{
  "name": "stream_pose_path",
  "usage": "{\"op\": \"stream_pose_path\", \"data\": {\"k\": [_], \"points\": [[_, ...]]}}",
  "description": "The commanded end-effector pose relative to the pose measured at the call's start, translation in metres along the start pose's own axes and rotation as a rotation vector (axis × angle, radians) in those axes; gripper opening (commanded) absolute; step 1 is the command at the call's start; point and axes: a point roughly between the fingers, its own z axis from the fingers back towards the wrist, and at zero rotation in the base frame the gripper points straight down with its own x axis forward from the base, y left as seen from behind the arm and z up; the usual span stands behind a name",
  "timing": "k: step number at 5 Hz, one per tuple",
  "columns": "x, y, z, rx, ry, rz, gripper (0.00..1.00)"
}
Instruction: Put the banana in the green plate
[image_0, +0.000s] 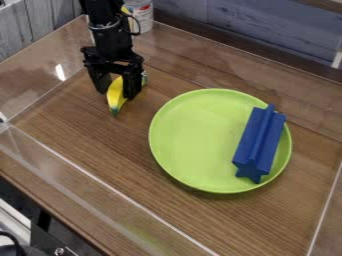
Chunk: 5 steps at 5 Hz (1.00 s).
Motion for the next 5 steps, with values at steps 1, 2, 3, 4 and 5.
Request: {"op": "stream_pose_path", "data": {"k": [1, 2, 3, 4, 5], "points": [[0.0087, 0.006, 0.0148, 0.001, -0.054, 0.015, 1.0], [0.0102, 0.0061, 0.0155, -0.014, -0.058, 0.02, 1.0], [0.0114, 0.0066, 0.0159, -0.027, -0.059, 0.025, 1.0], [0.0127, 0.0064, 0.0167, -0.039, -0.061, 0.029, 1.0], [0.0138, 0.0067, 0.0162, -0.051, -0.062, 0.033, 1.0]]}}
